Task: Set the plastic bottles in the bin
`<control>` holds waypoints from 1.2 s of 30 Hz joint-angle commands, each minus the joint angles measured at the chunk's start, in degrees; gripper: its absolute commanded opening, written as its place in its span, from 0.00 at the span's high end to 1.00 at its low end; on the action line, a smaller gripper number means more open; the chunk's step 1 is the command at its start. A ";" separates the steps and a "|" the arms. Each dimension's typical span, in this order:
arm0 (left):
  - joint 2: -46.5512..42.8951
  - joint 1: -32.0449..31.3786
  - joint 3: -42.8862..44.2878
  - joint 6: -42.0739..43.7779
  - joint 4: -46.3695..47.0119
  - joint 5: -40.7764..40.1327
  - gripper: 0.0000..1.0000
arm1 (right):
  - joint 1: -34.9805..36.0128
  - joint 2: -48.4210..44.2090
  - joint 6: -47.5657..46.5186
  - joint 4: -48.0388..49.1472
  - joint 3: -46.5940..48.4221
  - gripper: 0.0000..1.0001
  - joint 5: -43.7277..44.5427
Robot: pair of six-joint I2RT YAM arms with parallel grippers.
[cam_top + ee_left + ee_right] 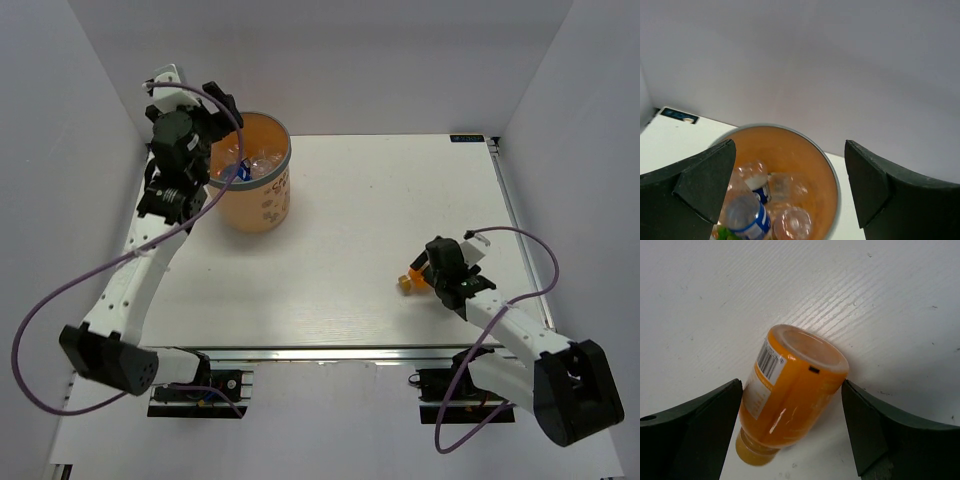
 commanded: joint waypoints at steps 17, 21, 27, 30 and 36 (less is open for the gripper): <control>-10.01 -4.22 -19.67 -8.91 0.53 41.88 0.02 | -0.59 -1.44 -11.36 13.99 -0.18 0.77 -10.46; -8.87 -9.75 -24.15 -9.08 3.78 47.85 0.02 | -0.59 -5.67 -14.20 16.72 2.09 0.80 -20.48; -7.81 -24.34 -29.17 -9.61 10.28 48.83 0.02 | -0.68 -4.37 -5.96 16.19 6.93 0.79 -29.01; -4.40 -28.92 -28.47 -8.47 10.47 49.01 0.02 | -0.59 -2.87 -3.31 17.33 8.95 0.78 -32.52; 5.01 -34.99 -21.73 -5.32 4.68 43.83 0.02 | -0.59 -0.93 1.44 21.64 10.36 0.74 -37.19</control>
